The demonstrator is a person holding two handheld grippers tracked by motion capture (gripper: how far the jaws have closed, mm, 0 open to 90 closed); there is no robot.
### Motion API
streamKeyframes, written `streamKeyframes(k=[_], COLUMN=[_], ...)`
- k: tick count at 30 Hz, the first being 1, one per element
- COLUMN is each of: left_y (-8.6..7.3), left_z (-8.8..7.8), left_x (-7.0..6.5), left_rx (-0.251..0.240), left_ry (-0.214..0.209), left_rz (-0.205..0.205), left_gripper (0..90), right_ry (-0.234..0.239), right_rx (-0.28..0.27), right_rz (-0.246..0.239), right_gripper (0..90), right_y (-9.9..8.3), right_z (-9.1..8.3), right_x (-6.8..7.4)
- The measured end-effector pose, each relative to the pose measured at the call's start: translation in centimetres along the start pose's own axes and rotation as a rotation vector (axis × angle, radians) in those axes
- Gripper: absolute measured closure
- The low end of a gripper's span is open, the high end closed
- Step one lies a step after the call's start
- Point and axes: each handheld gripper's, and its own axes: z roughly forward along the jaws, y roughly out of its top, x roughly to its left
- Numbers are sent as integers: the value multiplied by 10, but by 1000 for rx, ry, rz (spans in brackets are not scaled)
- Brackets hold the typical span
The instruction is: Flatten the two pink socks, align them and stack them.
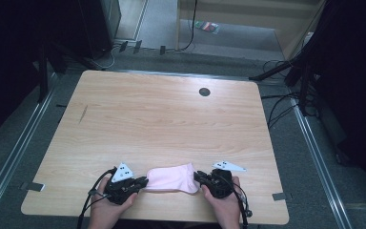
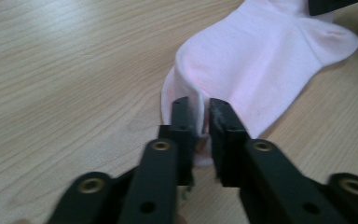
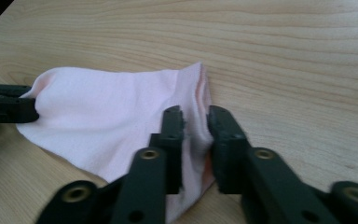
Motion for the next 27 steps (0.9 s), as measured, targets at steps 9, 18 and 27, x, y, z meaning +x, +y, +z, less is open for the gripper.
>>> streamKeyframes(k=[9, 18, 27], left_y=[8, 4, -2], left_z=[-23, 11, 6], left_x=[-4, -7, -5], left_rx=[-189, -14, -18], left_ry=[57, 70, 80], left_rz=[0, 79, 129], left_gripper=[503, 653, 457], right_ry=[-49, -37, -56], right_rx=[-139, -11, -4], right_rz=[-25, -98, -77], right_gripper=[670, 885, 900], right_y=[1, -4, -11], right_z=[-20, 4, 6], right_x=[4, 17, 9])
